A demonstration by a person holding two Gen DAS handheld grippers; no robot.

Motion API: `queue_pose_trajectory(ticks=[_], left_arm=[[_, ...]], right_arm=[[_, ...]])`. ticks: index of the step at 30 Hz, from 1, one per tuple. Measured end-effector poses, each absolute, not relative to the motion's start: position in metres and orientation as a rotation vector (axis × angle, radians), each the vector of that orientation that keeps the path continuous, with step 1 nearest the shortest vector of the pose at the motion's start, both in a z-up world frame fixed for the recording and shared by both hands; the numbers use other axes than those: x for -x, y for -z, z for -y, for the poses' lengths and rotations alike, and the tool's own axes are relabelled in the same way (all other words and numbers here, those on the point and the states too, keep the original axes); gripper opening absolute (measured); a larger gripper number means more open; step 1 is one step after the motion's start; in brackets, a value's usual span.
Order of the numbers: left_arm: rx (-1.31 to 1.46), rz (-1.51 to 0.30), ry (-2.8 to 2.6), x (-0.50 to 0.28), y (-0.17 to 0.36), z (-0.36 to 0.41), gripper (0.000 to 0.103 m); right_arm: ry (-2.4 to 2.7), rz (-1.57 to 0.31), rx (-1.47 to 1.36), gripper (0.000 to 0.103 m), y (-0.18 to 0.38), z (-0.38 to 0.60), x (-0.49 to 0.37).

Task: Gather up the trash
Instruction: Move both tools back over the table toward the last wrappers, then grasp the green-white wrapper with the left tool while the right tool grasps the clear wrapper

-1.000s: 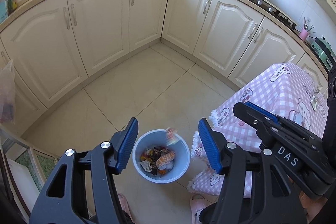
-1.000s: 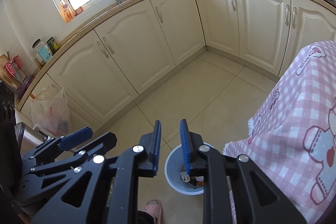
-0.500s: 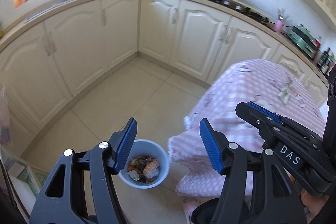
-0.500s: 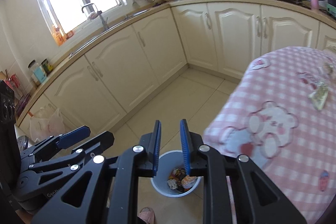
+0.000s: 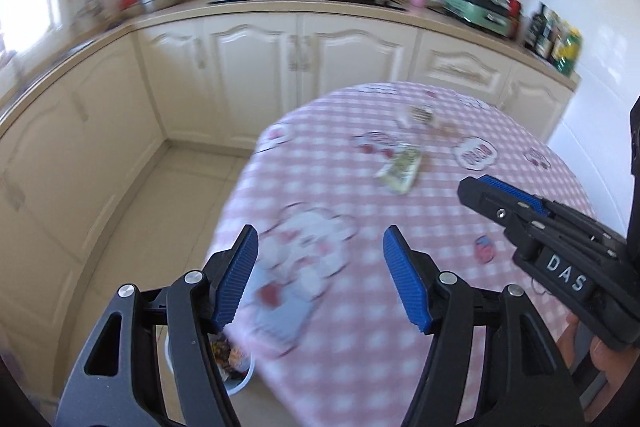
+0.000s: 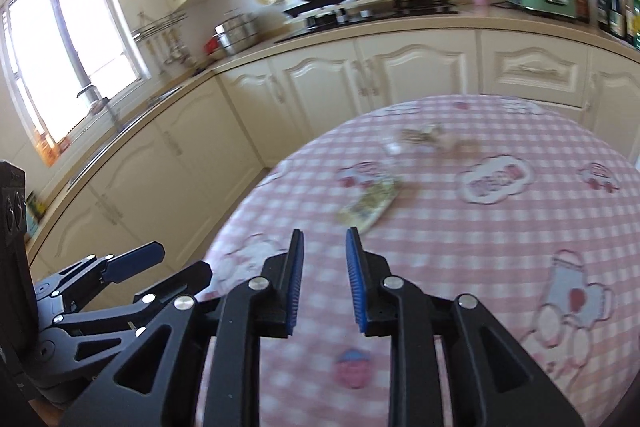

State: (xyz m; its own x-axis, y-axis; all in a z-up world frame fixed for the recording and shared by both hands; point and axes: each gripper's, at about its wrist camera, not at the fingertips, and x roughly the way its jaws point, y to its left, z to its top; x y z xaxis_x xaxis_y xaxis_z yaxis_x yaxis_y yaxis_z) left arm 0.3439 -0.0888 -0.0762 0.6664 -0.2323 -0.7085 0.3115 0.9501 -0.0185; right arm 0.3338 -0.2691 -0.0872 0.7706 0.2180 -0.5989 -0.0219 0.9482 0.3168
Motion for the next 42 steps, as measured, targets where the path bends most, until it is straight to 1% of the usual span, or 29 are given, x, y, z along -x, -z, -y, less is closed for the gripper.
queue_pose_trajectory(ticks=[5,9,16,19,20,21,22,23,24,25,26,27,30,33,35,37,42], left_arm=[[-0.169,-0.785,0.370,-0.363,0.086,0.142,0.062],[-0.198,-0.801,0.385,-0.386,0.095,0.168,0.062],[-0.222,-0.860,0.409,-0.426,0.115,0.198,0.062],[-0.230,-0.886,0.418,-0.440,0.124,0.204,0.062],[-0.231,-0.893,0.418,-0.442,0.126,0.205,0.057],[-0.230,-0.905,0.426,-0.446,0.130,0.205,0.044],[-0.223,-0.925,0.441,-0.448,0.134,0.205,0.037],[-0.214,-0.910,0.447,-0.448,0.134,0.203,0.033],[-0.214,-0.904,0.454,-0.447,0.134,0.203,0.028],[-0.207,-0.899,0.461,-0.446,0.133,0.201,0.024],[-0.186,-0.898,0.464,-0.445,0.130,0.195,0.016],[-0.164,-0.901,0.463,-0.445,0.128,0.189,0.014],[-0.115,-0.876,0.422,-0.446,0.122,0.168,0.014],[-0.066,-0.850,0.346,-0.454,0.116,0.147,0.014],[-0.044,-0.830,0.296,-0.459,0.111,0.135,0.014],[-0.017,-0.818,0.276,-0.466,0.108,0.126,0.014],[0.012,-0.798,0.239,-0.475,0.106,0.110,0.014]], right_arm=[[-0.056,-0.689,-0.340,0.026,0.102,0.321,-0.342],[-0.025,-0.705,-0.352,0.029,0.112,0.344,-0.352],[-0.014,-0.742,-0.360,0.035,0.125,0.357,-0.381],[-0.012,-0.746,-0.356,0.039,0.127,0.358,-0.393],[-0.013,-0.744,-0.357,0.041,0.127,0.357,-0.398],[-0.012,-0.743,-0.357,0.042,0.127,0.357,-0.401],[-0.009,-0.742,-0.354,0.044,0.127,0.357,-0.405],[-0.007,-0.740,-0.353,0.045,0.128,0.356,-0.410],[-0.008,-0.738,-0.355,0.048,0.127,0.356,-0.415],[-0.008,-0.736,-0.356,0.051,0.127,0.355,-0.418],[-0.004,-0.735,-0.358,0.052,0.128,0.354,-0.423],[-0.004,-0.735,-0.363,0.052,0.128,0.353,-0.426],[-0.007,-0.732,-0.371,0.055,0.128,0.348,-0.439],[-0.002,-0.729,-0.398,0.055,0.129,0.346,-0.451],[0.014,-0.721,-0.427,0.060,0.129,0.346,-0.460],[0.026,-0.729,-0.439,0.060,0.130,0.346,-0.471],[0.084,-0.741,-0.605,0.060,0.141,0.355,-0.495]])
